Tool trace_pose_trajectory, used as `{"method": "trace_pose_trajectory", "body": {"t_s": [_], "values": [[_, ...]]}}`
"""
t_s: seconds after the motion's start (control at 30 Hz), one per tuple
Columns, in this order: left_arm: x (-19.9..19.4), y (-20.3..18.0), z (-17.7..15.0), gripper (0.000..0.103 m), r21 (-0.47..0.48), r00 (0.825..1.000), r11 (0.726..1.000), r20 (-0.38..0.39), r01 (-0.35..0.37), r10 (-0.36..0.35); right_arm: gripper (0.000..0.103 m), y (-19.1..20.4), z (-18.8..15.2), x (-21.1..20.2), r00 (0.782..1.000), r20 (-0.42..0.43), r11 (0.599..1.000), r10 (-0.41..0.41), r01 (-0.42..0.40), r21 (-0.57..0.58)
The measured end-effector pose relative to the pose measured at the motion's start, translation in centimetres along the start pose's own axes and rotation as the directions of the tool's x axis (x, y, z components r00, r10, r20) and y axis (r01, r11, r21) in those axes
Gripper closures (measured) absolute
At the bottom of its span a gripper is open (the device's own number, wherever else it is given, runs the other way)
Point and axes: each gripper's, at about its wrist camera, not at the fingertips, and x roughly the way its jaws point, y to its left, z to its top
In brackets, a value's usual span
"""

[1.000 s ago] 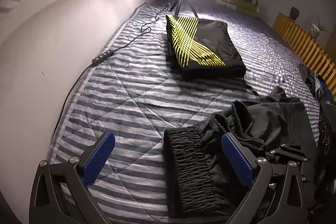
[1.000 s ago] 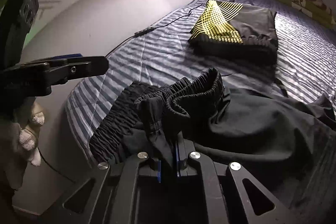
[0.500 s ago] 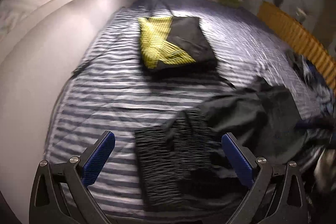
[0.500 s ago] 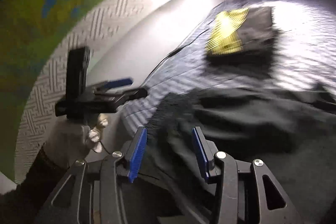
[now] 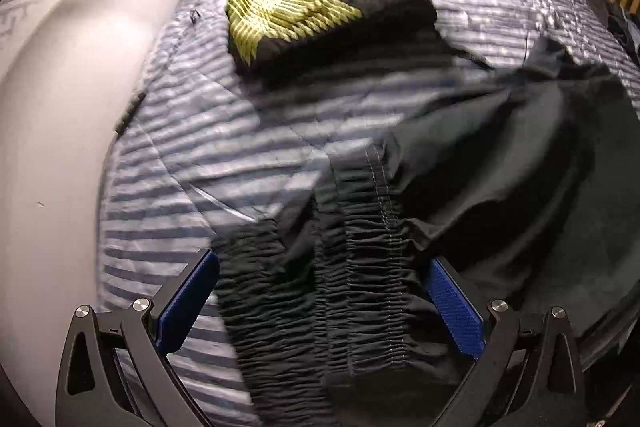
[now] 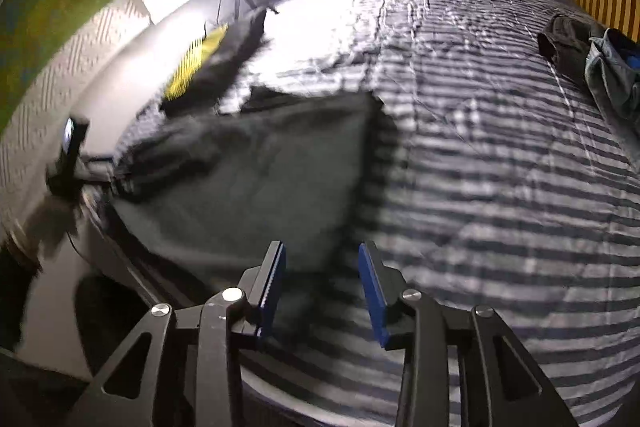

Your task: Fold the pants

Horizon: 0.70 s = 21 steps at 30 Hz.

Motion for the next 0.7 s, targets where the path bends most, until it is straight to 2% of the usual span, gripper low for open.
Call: {"method": "trace_pose_trajectory", "body": {"t_s": [0.07, 0.17, 0.27, 0.37, 0.43, 0.53, 0.63, 0.7], "values": [[-2.4, -1.0, 1.1, 0.001, 0.006, 0.998, 1.0, 0.053, 0.021, -0.022, 0.069, -0.4, -1.0, 0.4, 0.999, -0.031, 1.0, 0.01, -0.011, -0.028], [-5.8, -5.3, 3.9, 0.001, 0.1, 0.988, 0.991, 0.119, 0.089, -0.101, 0.069, -0.5, -2.3, 1.5, 0.995, -0.083, 0.995, 0.059, -0.066, -0.075], [-7.3, -11.5, 6.9, 0.001, 0.218, 0.969, 0.959, 0.128, 0.182, -0.213, 0.069, -0.2, -3.5, 2.1, 0.988, -0.107, 0.987, 0.11, -0.121, -0.106], [-7.2, -18.8, 9.6, 0.001, 0.33, 0.942, 0.901, 0.086, 0.28, -0.324, 0.07, 0.1, -4.2, 2.6, 0.983, -0.112, 0.981, 0.143, -0.156, -0.118], [-6.6, -22.5, 11.1, 0.001, 0.372, 0.928, 0.87, 0.055, 0.323, -0.368, 0.073, -0.3, -4.5, 3.0, 0.981, -0.116, 0.979, 0.155, -0.169, -0.117], [-5.5, -28.3, 12.8, 0.001, 0.405, 0.895, 0.816, -0.013, 0.413, -0.447, 0.074, -0.5, -4.7, 3.3, 0.975, -0.119, 0.973, 0.186, -0.2, -0.114], [-4.3, -33.2, 13.8, 0.001, 0.465, 0.883, 0.767, -0.076, 0.443, -0.464, 0.074, -0.3, -4.5, 3.6, 0.974, -0.118, 0.969, 0.194, -0.21, -0.134], [-3.1, -35.5, 14.3, 0.001, 0.478, 0.881, 0.752, -0.112, 0.454, -0.46, 0.074, -0.5, -4.4, 4.0, 0.972, -0.12, 0.967, 0.203, -0.218, -0.13]]}}
